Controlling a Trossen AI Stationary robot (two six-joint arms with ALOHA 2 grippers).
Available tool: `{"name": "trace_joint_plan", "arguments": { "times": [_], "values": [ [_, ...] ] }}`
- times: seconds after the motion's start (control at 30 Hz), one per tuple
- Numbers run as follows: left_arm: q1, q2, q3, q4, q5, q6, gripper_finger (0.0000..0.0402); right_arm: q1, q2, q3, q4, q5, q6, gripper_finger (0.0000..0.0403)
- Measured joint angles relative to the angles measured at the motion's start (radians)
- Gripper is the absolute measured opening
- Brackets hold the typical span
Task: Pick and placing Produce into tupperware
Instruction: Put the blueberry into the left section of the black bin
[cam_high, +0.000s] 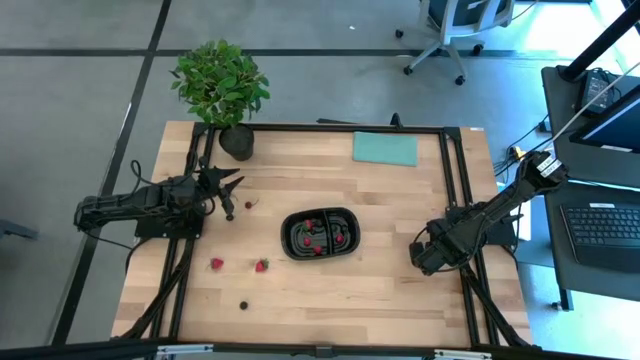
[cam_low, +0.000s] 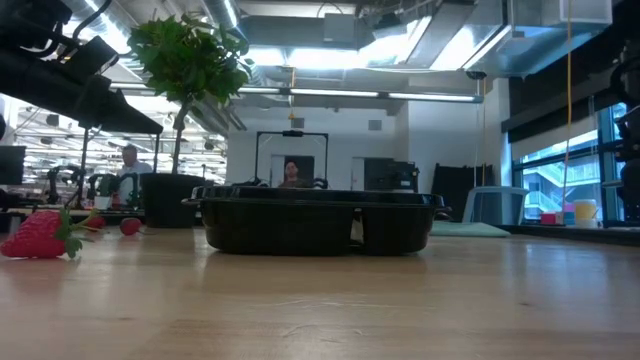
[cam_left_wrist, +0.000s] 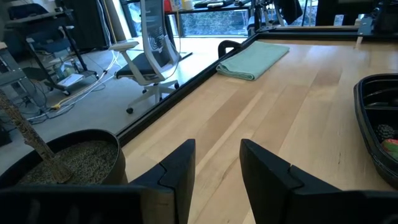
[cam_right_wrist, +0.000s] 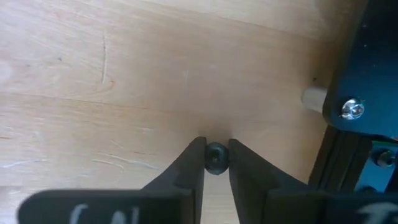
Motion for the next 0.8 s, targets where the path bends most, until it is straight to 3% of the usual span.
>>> {"name": "trace_joint_plan", "arguments": {
  "times": [0.3, 0.57, 0.8],
  "values": [
    [0.0, 0.0, 0.0, 0.0, 0.0, 0.0, 0.012, 0.0, 0.0, 0.008, -0.005, -0.002, -0.002, 0.0061],
    [0.0, 0.0, 0.0, 0.0, 0.0, 0.0, 0.012, 0.0, 0.004, 0.125, -0.061, 0.0, -0.058, 0.006],
    [0.0, 0.0, 0.0, 0.0, 0.0, 0.0, 0.012, -0.019, 0.003, 0.264, 0.027, 0.265, -0.154, 0.0059]
  ]
}}
